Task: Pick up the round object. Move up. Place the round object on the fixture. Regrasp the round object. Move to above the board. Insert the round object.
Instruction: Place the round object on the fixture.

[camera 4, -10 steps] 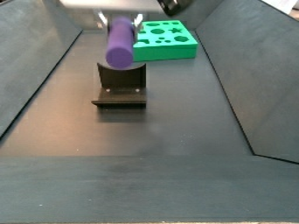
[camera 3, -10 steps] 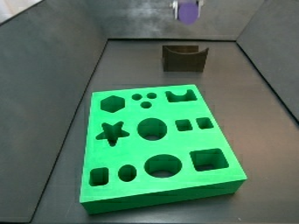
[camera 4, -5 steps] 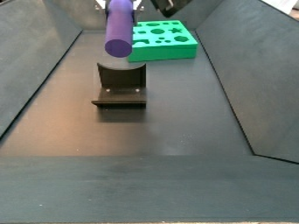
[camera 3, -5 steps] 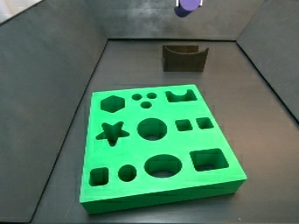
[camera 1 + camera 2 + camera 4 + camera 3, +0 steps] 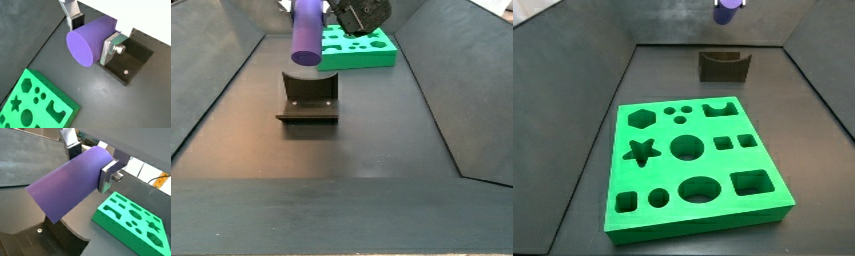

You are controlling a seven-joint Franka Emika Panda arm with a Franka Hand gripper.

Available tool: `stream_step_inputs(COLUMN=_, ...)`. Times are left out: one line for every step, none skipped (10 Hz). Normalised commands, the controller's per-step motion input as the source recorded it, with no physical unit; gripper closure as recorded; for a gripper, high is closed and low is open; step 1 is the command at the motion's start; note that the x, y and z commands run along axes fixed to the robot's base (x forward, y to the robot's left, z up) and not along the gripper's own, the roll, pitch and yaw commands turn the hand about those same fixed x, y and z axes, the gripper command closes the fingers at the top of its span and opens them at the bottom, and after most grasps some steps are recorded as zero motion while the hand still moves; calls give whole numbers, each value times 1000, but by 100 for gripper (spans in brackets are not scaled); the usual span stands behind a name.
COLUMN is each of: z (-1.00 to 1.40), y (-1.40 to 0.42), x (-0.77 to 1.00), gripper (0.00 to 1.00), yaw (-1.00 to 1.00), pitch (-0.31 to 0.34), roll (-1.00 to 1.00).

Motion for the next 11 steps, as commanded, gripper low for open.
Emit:
stream_step_inputs(z=-1000, y=136, x=128, gripper=100, yaw=-46, pitch=155, roll=-1000)
stream_step_inputs(z=-1000, y=137, x=144, gripper=100, yaw=-87, pitch=199, roll=-1000)
stream_step_inputs(z=-1000, y=134, x=158, gripper=100, yaw=-111, pitch=199, roll=-850)
stream_step_inputs(z=-1000, y=140, x=167, gripper=100, yaw=-147, pitch=168, roll=-632)
stream_step_inputs(z=-1000, y=142, x=171, gripper=100, yaw=-164, pitch=146, roll=-522)
stream_step_inputs(z=-1000, y=140, x=185, gripper=100, yaw=-182, pitch=99, roll=-263)
stream_step_inputs(z=-1000, y=133, x=196, gripper=100, yaw=-185, pitch=63, roll=-176)
stream_step_inputs(z=-807, y=113, x=158, gripper=100, yaw=-179, pitch=31, roll=-151)
stream_step_inputs(z=-604, y=90, x=128, gripper=100, yaw=-166, pitch=1, roll=-151)
stream_step_inputs(z=-417, y=73, x=91, gripper=100, yaw=-140, pitch=-26, roll=-141)
stream_step_inputs(z=-395, y=88, x=73, gripper=100, yaw=-125, pitch=-44, roll=-114)
